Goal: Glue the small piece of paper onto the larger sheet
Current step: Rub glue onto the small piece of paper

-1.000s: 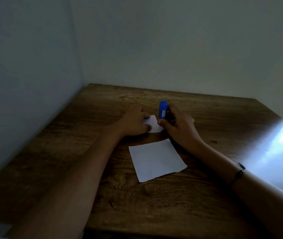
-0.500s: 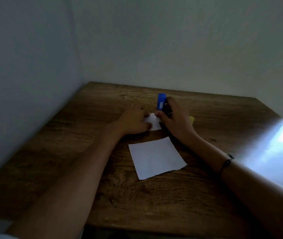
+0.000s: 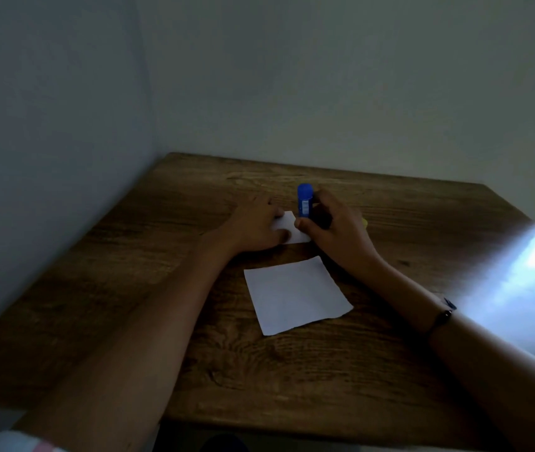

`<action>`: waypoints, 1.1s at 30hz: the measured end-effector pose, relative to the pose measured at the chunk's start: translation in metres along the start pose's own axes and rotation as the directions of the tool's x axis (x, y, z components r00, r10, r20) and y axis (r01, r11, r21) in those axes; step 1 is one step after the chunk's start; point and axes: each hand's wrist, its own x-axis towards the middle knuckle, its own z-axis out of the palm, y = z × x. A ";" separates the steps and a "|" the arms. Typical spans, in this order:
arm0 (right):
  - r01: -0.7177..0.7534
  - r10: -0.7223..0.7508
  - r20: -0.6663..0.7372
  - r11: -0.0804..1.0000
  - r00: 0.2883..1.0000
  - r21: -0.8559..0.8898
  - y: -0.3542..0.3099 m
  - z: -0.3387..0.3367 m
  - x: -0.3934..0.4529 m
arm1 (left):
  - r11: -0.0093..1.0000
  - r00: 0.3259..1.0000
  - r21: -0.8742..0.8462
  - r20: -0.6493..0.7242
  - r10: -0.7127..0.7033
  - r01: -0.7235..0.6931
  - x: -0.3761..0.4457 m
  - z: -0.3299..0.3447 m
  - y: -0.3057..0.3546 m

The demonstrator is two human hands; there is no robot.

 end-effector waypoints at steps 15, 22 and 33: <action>-0.134 0.158 -0.126 0.975 0.979 0.176 0.006 -0.002 0.003 | 0.996 0.998 -0.064 -0.021 0.057 -0.058 -0.004 -0.009 -0.007; -0.128 0.146 -0.129 0.982 0.981 0.138 0.012 0.002 0.007 | 0.986 0.998 0.152 0.016 0.065 -0.066 -0.004 -0.007 -0.003; -0.144 0.151 -0.099 0.987 0.984 0.068 0.014 0.012 0.021 | 0.990 0.996 0.109 0.011 0.092 -0.093 -0.004 -0.015 0.000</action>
